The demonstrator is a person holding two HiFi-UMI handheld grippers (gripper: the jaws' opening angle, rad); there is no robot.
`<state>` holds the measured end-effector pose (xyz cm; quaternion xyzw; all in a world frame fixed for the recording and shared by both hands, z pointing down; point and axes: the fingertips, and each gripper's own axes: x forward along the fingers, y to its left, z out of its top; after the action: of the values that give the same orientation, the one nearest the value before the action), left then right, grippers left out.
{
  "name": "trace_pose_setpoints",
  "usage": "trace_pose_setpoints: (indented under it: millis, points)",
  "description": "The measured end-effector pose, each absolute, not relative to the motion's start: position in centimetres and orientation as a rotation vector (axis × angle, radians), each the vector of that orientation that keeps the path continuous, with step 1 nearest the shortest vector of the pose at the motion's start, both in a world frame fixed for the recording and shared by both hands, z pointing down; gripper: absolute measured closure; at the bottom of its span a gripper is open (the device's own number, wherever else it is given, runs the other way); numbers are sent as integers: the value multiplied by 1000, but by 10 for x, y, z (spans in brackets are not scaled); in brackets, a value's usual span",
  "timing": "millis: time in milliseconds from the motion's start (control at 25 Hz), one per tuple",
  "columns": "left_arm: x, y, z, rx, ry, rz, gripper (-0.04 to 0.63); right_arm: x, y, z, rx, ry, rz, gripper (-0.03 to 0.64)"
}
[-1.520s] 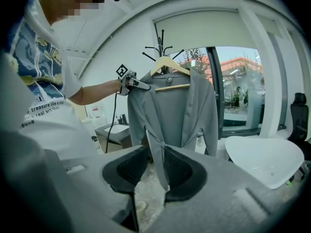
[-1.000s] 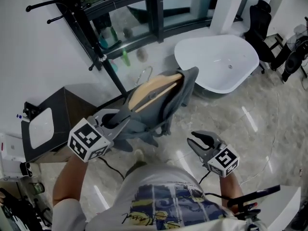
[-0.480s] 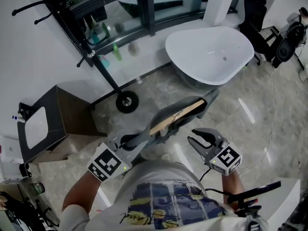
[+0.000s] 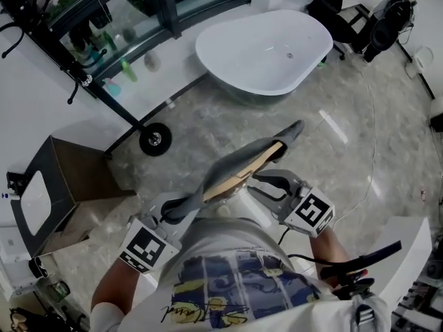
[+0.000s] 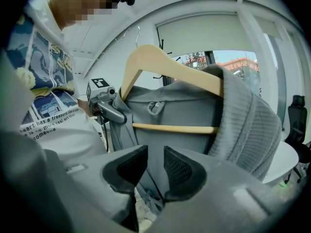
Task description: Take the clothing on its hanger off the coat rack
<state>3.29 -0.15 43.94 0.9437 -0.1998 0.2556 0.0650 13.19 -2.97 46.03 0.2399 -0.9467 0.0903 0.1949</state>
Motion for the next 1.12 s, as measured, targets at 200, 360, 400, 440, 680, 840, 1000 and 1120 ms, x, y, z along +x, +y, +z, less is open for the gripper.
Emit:
trace_pose_setpoints:
  millis: [200, 360, 400, 440, 680, 840, 1000, 1120]
  points:
    - [38, 0, 443, 2840, -579, 781, 598, 129, -27, 461, 643, -2656, 248, 514]
    - [37, -2, 445, 2829, -584, 784, 598, 126, -28, 462, 612, -2641, 226, 523]
    - [36, -2, 445, 2827, -588, 787, 598, 125, -28, 463, 606, -2643, 225, 527]
    - [35, -2, 445, 2827, -591, 790, 598, 123, -28, 464, 602, -2647, 226, 532]
    - [20, -5, 448, 2826, -606, 803, 598, 107, -27, 469, 584, -2637, 220, 536]
    - [14, -4, 452, 2808, -646, 810, 598, 100, -23, 472, 547, -2636, 222, 546]
    - [9, -5, 452, 2806, -663, 813, 598, 96, -20, 472, 539, -2637, 214, 558]
    - [8, -5, 452, 2800, -666, 809, 598, 96, -18, 472, 546, -2639, 215, 568]
